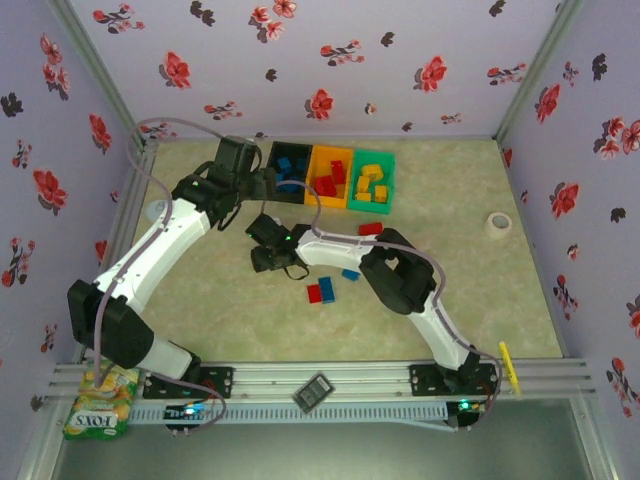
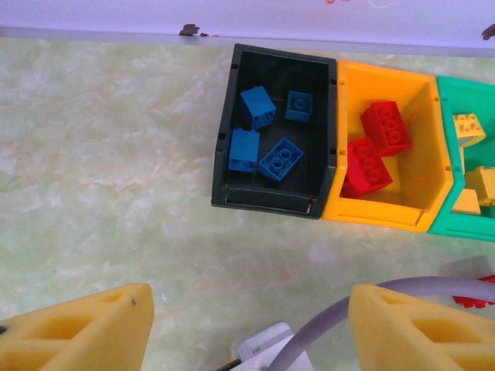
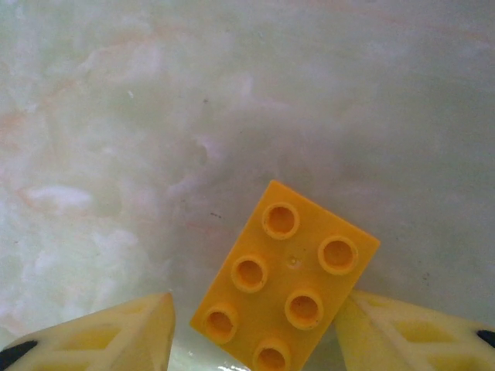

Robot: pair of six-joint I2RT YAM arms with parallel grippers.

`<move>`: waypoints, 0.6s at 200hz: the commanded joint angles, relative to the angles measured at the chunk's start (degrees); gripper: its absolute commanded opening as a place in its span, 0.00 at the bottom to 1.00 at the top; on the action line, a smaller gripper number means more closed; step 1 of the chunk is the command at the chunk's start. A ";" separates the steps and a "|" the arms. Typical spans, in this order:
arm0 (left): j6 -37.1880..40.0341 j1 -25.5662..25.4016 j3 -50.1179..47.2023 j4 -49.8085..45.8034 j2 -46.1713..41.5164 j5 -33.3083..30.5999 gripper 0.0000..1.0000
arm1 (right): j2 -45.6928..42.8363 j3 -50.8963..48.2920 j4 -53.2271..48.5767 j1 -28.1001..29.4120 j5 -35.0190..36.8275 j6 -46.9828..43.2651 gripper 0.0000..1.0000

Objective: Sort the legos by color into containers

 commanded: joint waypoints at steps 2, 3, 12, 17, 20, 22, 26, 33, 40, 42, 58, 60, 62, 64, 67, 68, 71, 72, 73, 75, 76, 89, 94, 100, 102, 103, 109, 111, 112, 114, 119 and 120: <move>0.59 -0.30 -0.76 0.80 -2.11 -1.41 0.68 | 3.91 2.03 -2.02 -0.34 5.37 -2.27 0.57; 0.59 -0.30 -0.76 0.81 -2.11 -1.45 0.68 | 4.02 2.12 -2.08 -0.34 5.45 -2.34 0.56; 0.60 -0.32 -0.85 0.77 -2.21 -1.46 0.68 | 4.58 2.91 -2.68 -0.38 6.17 -2.53 0.56; 0.56 -0.31 -0.85 0.77 -2.35 -1.50 0.68 | 4.87 3.29 -2.89 -0.38 6.57 -2.70 0.56; 0.51 -0.30 -0.92 0.81 -2.38 -1.53 0.68 | 5.03 3.53 -3.07 -0.40 6.83 -2.75 0.55; 0.50 -0.32 -0.93 0.77 -2.38 -1.55 0.68 | 5.07 3.60 -3.20 -0.36 6.98 -2.75 0.55; 0.53 -0.30 -0.98 0.81 -2.46 -1.54 0.68 | 5.32 3.84 -3.25 -0.36 7.11 -2.82 0.55; 0.50 -0.30 -0.94 0.82 -2.51 -1.54 0.68 | 5.59 4.21 -3.25 -0.42 7.39 -2.89 0.55; 0.54 -0.31 -0.94 0.88 -2.46 -1.58 0.68 | 5.90 4.60 -3.27 -0.43 7.80 -2.95 0.53; 0.51 -0.30 -0.96 0.90 -2.46 -1.54 0.68 | 5.95 4.70 -3.32 -0.43 7.94 -3.02 0.53; 0.51 -0.30 -1.02 0.82 -2.46 -1.63 0.68 | 6.56 5.66 -4.28 -0.39 9.31 -3.20 0.51; 0.51 -0.30 -1.02 0.82 -2.46 -1.66 0.68 | 6.51 5.65 -4.38 -0.40 9.44 -3.24 0.50; 0.50 -0.30 -1.07 0.82 -2.46 -1.67 0.68 | 6.56 5.71 -4.41 -0.40 9.70 -3.27 0.50; 0.53 -0.30 -1.08 0.82 -2.46 -1.72 0.68 | 6.58 5.68 -4.46 -0.40 9.89 -3.26 0.49; 0.55 -0.30 -1.02 0.82 -2.46 -1.69 0.68 | 6.58 5.68 -4.54 -0.35 10.19 -3.25 0.49; 0.53 -0.30 -1.02 0.77 -2.46 -1.72 0.68 | 6.58 5.66 -4.52 -0.39 10.23 -3.22 0.49; 0.53 -0.30 -1.03 0.74 -2.46 -1.76 0.68 | 6.50 5.60 -4.57 -0.41 10.48 -3.27 0.48; 0.52 -0.30 -0.98 0.74 -2.46 -1.76 0.68 | 6.50 5.57 -4.63 -0.42 10.60 -3.23 0.48; 0.55 -0.30 -0.96 0.73 -2.46 -1.80 0.68 | 6.50 5.61 -4.65 -0.43 10.70 -3.21 0.48; 0.56 -0.30 -0.99 0.66 -2.46 -1.84 0.68 | 6.49 5.57 -4.74 -0.43 10.85 -3.29 0.47; 0.53 -0.30 -1.01 0.65 -2.42 -1.80 0.68 | 6.49 5.60 -4.75 -0.43 10.87 -3.28 0.47; 0.50 -0.33 -0.94 0.70 -2.55 -1.81 0.68 | 6.20 5.39 -4.95 -0.48 11.49 -3.50 0.46; 0.50 -0.30 -0.95 0.73 -2.66 -1.81 0.68 | 6.02 5.27 -4.87 -0.45 11.67 -3.49 0.45; 0.56 -0.38 -0.94 0.66 -2.64 -1.85 0.68 | 5.88 4.96 -4.74 -0.44 11.84 -3.56 0.44; 0.56 -0.32 -0.98 0.64 -2.68 -1.85 0.68 | 5.79 4.85 -4.65 -0.50 11.85 -3.59 0.44; 0.58 -0.31 -0.96 0.60 -2.71 -1.85 0.68 | 5.70 4.81 -4.62 -0.51 11.86 -3.66 0.44; 0.50 -0.30 -0.94 0.64 -2.79 -1.84 0.68 | 5.45 4.44 -4.44 -0.44 11.94 -3.70 0.43; 0.55 -0.35 -0.98 0.64 -2.81 -1.78 0.68 | 5.31 4.31 -4.36 -0.48 11.99 -3.72 0.43; 0.52 -0.32 -1.05 0.60 -2.81 -1.81 0.68 | 5.24 4.27 -4.30 -0.50 12.01 -3.72 0.43; 0.51 -0.31 -1.05 0.61 -2.86 -1.80 0.68 | 5.15 4.13 -4.21 -0.45 12.07 -3.79 0.43; 0.50 -0.30 -1.04 0.63 -2.94 -1.81 0.68 | 4.97 3.82 -4.00 -0.51 12.08 -3.92 0.42; 0.50 -0.30 -1.03 0.64 -2.92 -1.83 0.68 | 4.99 3.76 -3.94 -0.47 12.10 -3.91 0.42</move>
